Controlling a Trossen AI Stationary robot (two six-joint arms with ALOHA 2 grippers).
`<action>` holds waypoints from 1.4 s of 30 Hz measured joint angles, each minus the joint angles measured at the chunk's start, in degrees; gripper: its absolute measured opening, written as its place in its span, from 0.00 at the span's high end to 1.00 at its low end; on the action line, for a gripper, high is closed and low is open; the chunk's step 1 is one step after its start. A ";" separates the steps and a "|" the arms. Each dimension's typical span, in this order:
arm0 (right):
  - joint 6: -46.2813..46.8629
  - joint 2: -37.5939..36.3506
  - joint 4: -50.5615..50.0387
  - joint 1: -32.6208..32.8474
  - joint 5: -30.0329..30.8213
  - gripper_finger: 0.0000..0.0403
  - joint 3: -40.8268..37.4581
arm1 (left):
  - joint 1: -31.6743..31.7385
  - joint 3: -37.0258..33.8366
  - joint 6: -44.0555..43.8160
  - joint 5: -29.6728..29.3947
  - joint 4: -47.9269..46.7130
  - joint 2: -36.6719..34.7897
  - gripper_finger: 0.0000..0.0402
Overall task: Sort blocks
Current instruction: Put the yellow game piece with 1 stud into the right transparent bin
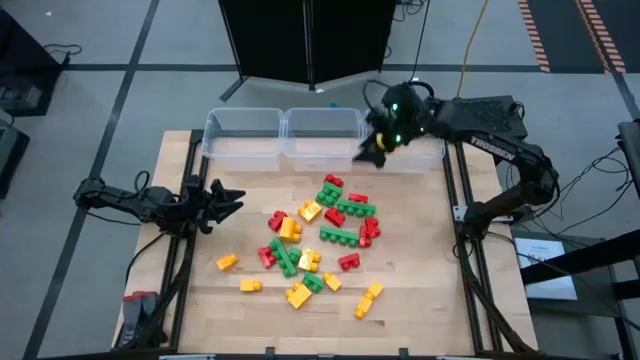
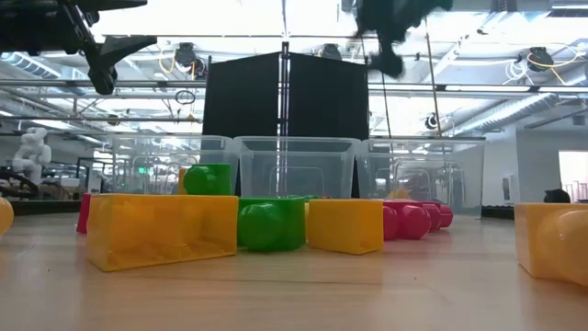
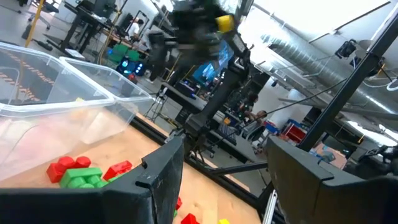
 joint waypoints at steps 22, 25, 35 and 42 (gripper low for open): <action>-0.57 0.38 6.98 51.17 25.29 0.21 -22.27 | 0.00 -0.02 0.01 -0.03 -3.84 0.11 0.48; -3.89 1.19 10.84 53.16 25.48 0.21 -23.34 | 0.00 -0.02 0.00 -0.03 -3.97 0.11 0.48; -7.63 11.85 13.23 56.68 24.96 0.21 -23.19 | 0.00 -0.02 -0.04 -0.04 -4.26 0.11 0.48; -7.30 19.60 13.35 57.50 24.78 0.21 -22.11 | 0.00 -0.02 -0.04 -0.04 -4.43 0.11 0.48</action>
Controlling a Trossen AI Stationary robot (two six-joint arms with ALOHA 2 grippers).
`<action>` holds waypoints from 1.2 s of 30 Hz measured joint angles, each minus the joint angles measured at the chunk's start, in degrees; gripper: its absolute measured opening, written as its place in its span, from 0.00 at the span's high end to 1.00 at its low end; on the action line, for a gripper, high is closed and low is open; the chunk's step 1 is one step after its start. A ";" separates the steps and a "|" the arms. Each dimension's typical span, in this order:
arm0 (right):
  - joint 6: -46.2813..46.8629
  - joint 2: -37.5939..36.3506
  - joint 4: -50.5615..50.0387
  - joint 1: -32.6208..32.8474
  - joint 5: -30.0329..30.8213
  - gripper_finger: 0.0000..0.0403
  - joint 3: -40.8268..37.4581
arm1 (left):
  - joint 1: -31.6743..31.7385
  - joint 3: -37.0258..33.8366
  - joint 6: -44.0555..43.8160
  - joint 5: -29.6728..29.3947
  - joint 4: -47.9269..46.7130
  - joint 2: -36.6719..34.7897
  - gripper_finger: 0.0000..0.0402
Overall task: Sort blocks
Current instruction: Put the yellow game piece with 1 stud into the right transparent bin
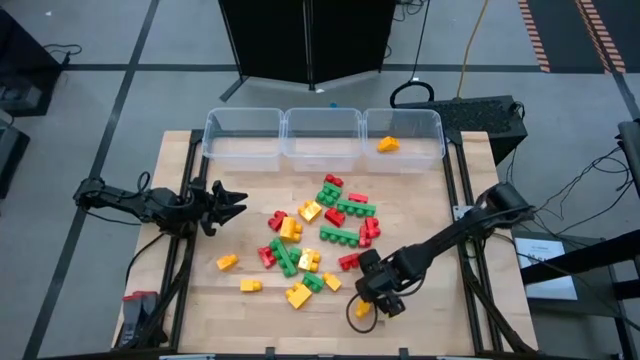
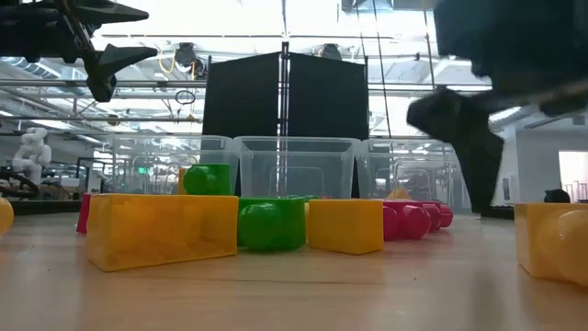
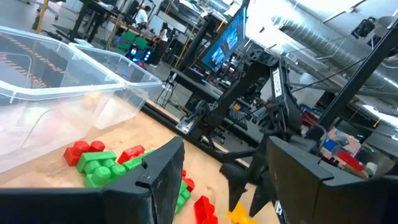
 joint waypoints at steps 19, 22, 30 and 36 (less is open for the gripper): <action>9.63 4.39 -3.42 0.13 -0.61 0.72 0.30 | 0.00 0.00 -0.04 -0.02 -1.29 0.00 0.48; 12.88 4.19 -4.39 0.06 -0.76 0.72 1.07 | 0.00 0.00 -0.04 -0.02 -1.31 0.00 0.48; 13.73 2.85 -15.14 -1.90 3.94 0.72 9.36 | 0.00 0.02 -0.04 -0.02 -1.29 0.00 0.48; 11.89 -5.84 -22.88 -8.60 15.45 0.72 14.24 | 0.00 0.04 -0.05 0.02 -1.19 0.31 0.48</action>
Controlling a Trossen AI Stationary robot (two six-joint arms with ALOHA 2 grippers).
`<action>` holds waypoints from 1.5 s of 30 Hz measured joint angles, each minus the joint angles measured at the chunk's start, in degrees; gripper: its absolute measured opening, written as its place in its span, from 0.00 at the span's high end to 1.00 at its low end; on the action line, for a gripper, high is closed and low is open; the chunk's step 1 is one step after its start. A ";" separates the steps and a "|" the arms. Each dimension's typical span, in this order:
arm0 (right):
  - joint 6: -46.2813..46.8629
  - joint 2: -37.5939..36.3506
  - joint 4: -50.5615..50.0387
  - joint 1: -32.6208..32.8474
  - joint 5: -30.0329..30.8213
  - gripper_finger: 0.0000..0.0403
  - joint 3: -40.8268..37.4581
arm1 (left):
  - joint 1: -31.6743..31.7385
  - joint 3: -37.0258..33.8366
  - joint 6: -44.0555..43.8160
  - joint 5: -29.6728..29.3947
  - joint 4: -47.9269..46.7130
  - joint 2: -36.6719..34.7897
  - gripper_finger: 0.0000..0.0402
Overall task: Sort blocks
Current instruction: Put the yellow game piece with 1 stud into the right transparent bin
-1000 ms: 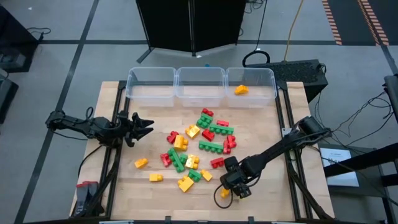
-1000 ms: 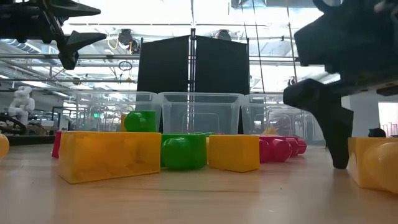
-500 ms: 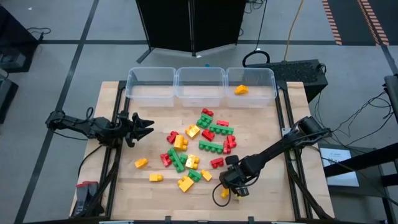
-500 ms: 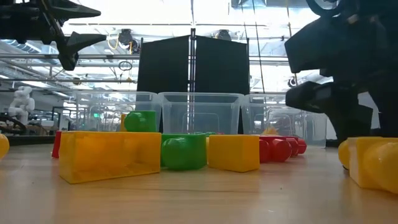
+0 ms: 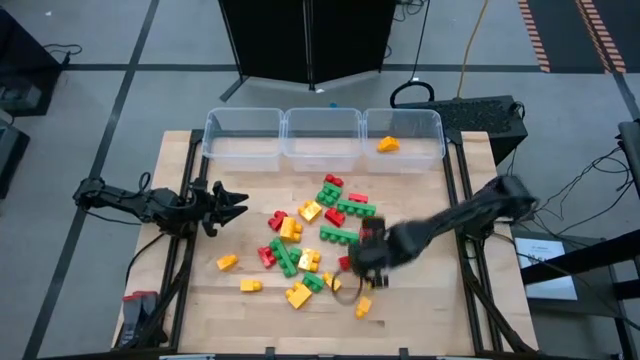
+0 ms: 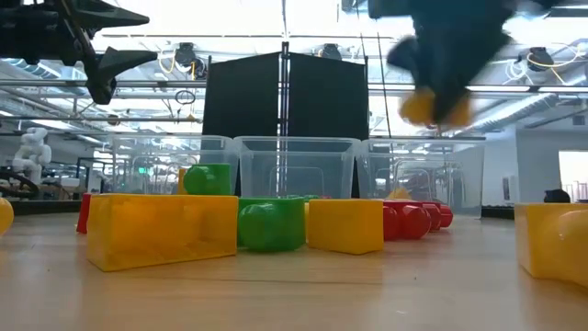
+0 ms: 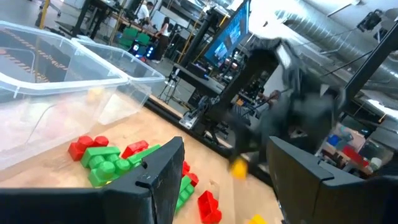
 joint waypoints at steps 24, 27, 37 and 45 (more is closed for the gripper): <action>-5.66 -16.73 -0.18 -57.31 7.68 0.72 0.50 | 0.00 0.00 0.01 -0.88 -0.16 0.02 0.48; -6.09 -12.35 -0.10 -60.23 4.00 0.72 0.50 | 0.00 0.00 0.01 -0.93 -0.16 0.02 0.48; -7.13 -3.02 1.65 -63.86 -2.71 0.58 0.47 | 0.00 0.00 -1.48 -1.10 -0.15 0.02 0.48; -7.21 -3.65 1.53 -64.91 -3.36 0.22 1.98 | 0.00 0.00 -1.45 -1.16 -0.16 0.02 0.48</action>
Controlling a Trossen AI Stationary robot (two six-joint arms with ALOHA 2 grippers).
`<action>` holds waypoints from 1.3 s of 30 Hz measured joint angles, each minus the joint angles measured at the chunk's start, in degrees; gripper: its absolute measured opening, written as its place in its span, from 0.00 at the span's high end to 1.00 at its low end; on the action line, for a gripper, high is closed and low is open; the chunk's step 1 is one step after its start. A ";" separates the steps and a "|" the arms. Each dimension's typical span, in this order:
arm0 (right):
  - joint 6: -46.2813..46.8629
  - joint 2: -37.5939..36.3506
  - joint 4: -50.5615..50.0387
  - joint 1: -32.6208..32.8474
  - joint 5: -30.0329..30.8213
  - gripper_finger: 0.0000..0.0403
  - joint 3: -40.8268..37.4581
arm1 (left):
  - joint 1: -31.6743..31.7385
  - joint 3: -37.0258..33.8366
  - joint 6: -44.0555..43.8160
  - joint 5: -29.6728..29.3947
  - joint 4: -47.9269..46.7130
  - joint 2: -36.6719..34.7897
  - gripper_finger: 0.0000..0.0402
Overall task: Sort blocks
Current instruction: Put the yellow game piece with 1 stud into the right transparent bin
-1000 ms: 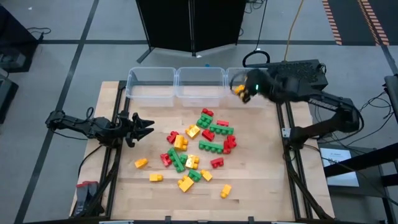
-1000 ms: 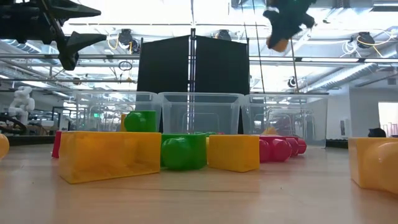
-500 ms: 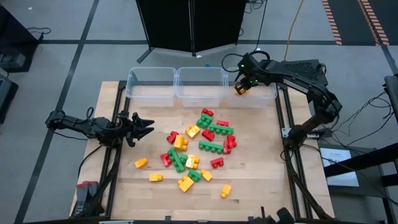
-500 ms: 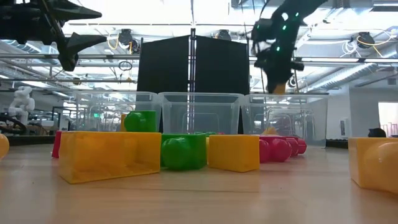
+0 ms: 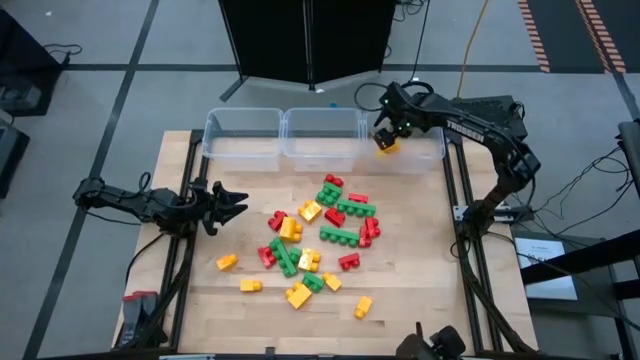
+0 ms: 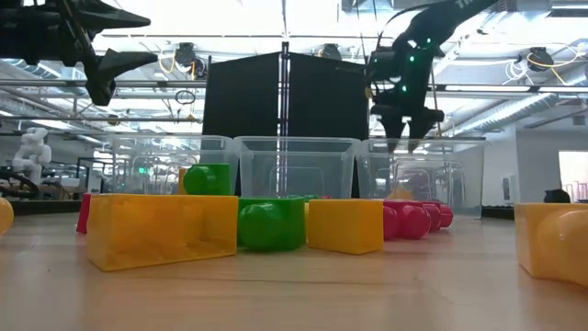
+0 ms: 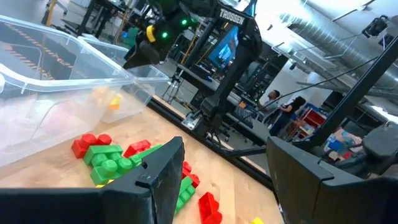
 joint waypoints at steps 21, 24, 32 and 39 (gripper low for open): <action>-2.95 -9.68 -2.69 47.53 -20.62 0.25 8.48 | 0.00 0.00 0.04 -0.13 -1.53 0.02 0.48; -4.99 -4.77 -2.65 54.06 -19.50 0.25 8.44 | 0.00 0.00 0.04 -0.13 -1.55 0.02 0.48; -13.36 8.89 -2.00 64.55 -19.32 0.25 8.40 | 0.00 0.00 0.02 -0.11 -1.65 0.02 0.48; -17.07 16.31 2.38 69.23 -19.39 0.25 8.40 | 0.00 0.00 0.00 -0.09 -1.64 0.02 0.48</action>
